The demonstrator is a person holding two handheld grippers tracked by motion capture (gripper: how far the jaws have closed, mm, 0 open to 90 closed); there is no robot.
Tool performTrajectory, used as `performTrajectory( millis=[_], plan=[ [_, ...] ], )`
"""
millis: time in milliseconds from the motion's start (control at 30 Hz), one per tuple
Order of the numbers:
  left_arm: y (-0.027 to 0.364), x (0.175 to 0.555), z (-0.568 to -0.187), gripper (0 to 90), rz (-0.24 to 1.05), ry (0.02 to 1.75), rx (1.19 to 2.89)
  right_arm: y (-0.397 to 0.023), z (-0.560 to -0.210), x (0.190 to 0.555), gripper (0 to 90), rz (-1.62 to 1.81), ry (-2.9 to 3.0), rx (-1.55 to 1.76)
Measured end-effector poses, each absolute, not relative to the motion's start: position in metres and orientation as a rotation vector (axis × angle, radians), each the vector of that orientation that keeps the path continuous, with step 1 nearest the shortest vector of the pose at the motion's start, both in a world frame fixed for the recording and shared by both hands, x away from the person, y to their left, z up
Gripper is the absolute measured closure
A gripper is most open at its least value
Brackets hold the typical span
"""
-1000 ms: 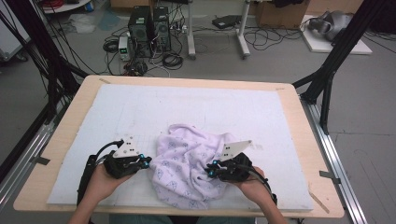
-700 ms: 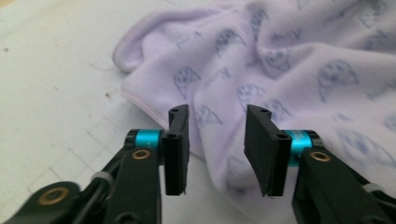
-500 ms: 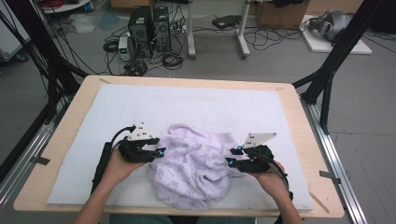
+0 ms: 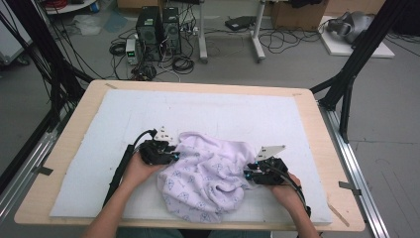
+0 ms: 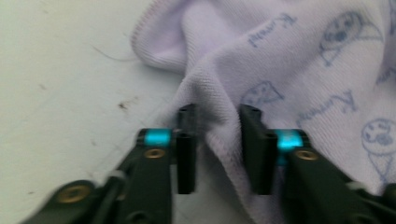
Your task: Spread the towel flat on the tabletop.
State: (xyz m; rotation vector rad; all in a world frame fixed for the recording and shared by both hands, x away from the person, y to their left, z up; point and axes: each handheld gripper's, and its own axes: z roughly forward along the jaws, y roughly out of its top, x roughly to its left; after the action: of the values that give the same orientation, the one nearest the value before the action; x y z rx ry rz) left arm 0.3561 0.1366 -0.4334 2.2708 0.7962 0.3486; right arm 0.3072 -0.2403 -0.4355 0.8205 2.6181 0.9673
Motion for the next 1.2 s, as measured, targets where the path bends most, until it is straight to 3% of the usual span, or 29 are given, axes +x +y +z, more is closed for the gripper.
performTrajectory(
  millis=[33, 100, 200, 400, 667, 900, 933, 967, 1033, 1100, 1200],
  plan=[
    [0.135, 0.356, -0.435, 72.7, 0.35, 0.783, 2.282, -0.24, -0.436, 0.307, 70.3, 0.967, 2.618, 0.82],
    [0.132, 0.352, -0.434, 82.5, 0.382, 0.764, 2.293, -0.239, -0.435, 0.308, 81.8, 0.974, 2.632, 0.799],
    [0.135, 0.348, -0.429, 84.4, 0.418, 0.763, 2.297, -0.24, -0.433, 0.311, 86.3, 1.001, 2.641, 0.798],
    [0.161, 0.331, -0.403, 84.7, 0.496, 0.777, 2.2, -0.237, -0.417, 0.313, 86.7, 1.068, 2.601, 0.773],
    [0.186, 0.286, -0.387, 84.7, 0.59, 0.725, 2.218, -0.216, -0.394, 0.295, 86.7, 1.18, 2.615, 0.637],
    [0.201, 0.261, -0.391, 84.3, 0.494, 0.71, 2.229, -0.209, -0.401, 0.28, 85.8, 1.164, 2.692, 0.58],
    [0.202, 0.26, -0.39, 82.5, 0.477, 0.704, 2.231, -0.209, -0.401, 0.279, 83.2, 1.156, 2.698, 0.581],
    [0.203, 0.262, -0.389, 68.2, 0.46, 0.709, 2.225, -0.212, -0.398, 0.281, 75.3, 1.174, 2.674, 0.605],
    [0.203, 0.265, -0.387, 56.0, 0.448, 0.721, 2.218, -0.214, -0.396, 0.284, 72.2, 1.184, 2.658, 0.615],
    [0.202, 0.276, -0.38, 51.7, 0.439, 0.73, 2.178, -0.223, -0.389, 0.294, 63.5, 1.189, 2.607, 0.68],
    [0.199, 0.286, -0.377, 51.5, 0.44, 0.734, 2.148, -0.231, -0.389, 0.305, 61.5, 1.18, 2.569, 0.743]
  ],
)
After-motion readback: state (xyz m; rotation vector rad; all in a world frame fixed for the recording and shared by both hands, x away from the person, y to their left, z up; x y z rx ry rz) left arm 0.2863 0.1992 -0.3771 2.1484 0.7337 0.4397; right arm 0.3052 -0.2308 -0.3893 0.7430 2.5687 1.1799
